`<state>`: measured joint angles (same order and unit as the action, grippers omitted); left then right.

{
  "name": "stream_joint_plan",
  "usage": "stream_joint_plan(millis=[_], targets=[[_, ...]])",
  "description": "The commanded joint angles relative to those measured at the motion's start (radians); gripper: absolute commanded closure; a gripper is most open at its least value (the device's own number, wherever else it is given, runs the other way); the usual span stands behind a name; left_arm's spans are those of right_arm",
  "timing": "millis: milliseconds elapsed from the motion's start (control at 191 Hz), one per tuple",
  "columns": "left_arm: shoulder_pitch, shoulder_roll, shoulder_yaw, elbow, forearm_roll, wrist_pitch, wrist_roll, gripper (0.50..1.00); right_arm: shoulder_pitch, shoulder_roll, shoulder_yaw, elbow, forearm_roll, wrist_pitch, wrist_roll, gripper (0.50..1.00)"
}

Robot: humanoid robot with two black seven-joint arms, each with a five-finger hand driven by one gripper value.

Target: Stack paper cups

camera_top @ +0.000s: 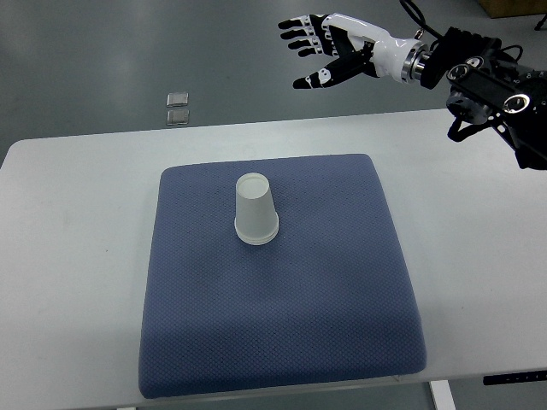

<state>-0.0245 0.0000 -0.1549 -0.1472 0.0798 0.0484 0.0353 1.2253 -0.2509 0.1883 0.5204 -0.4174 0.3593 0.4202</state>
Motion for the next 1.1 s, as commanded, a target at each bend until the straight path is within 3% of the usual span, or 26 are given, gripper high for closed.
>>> stream_joint_plan(millis=[0,256,450,1093], targets=[[0.0,0.0,0.0,0.001,0.0,0.001,0.0,0.5,-0.058,-0.001,0.034,-0.013,0.135,-0.037,0.0,0.597],[0.0,0.0,0.0,0.0,0.0,0.001,0.0,0.5,-0.144,0.001,0.066,-0.013,0.431,-0.092,-0.001,0.597],[0.0,0.0,0.0,0.0,0.0,-0.001,0.0,0.5,-0.191,0.016,0.063,-0.011,0.591,-0.117,-0.043,0.597],[0.0,0.0,0.0,0.0,0.0,0.001,0.0,0.5,-0.24,0.05,0.091,-0.014,0.592,-0.128,-0.026,0.587]])
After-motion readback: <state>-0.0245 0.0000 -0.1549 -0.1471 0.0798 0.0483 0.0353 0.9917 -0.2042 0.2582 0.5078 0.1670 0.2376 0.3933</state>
